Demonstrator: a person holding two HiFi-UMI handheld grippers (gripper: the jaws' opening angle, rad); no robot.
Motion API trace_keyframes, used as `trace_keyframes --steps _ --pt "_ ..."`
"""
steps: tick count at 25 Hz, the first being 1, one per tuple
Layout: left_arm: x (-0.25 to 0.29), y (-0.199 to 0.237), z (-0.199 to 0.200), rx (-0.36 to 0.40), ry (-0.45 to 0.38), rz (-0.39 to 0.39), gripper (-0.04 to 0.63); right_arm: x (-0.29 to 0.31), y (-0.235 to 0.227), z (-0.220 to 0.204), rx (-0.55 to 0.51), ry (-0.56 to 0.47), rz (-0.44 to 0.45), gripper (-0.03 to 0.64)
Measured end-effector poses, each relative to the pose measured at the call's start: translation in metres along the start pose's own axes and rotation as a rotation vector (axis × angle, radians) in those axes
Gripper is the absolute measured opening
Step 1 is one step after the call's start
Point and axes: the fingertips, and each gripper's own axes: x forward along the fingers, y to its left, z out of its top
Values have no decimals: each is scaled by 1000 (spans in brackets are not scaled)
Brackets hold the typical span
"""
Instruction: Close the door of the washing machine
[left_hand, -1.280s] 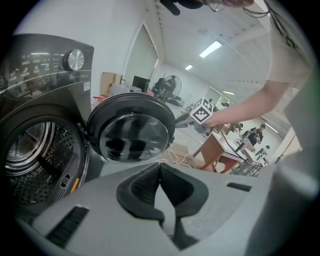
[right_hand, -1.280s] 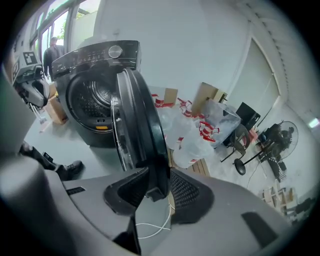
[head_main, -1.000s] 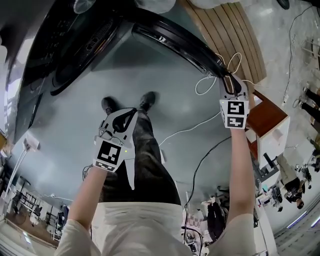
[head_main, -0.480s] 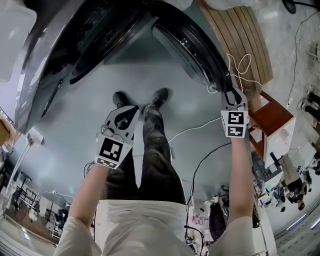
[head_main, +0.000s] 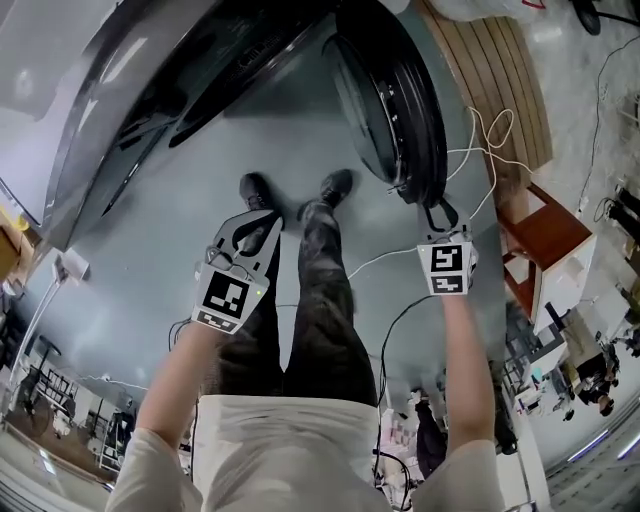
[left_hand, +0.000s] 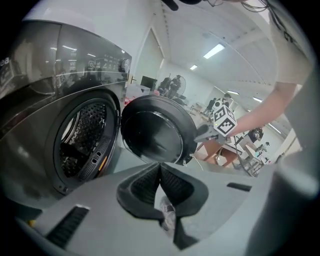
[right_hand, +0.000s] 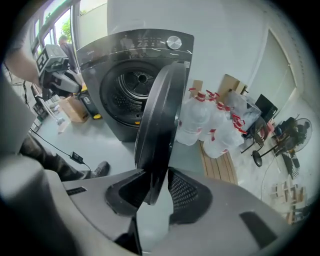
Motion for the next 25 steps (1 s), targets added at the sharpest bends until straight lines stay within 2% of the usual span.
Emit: trace_keyframes --steps 4,11,19,25 --pt "-12 10 -16 -14 7 9 9 5 48 17 -2 -15 72 135" --pt "-33 32 -44 -39 11 27 9 22 139 61 86 -85 201 180" --pt "-52 52 -57 -52 10 49 9 39 209 120 209 -159 302 225" --pt "-64 66 -66 -53 19 65 9 51 244 151 125 -180 394 236"
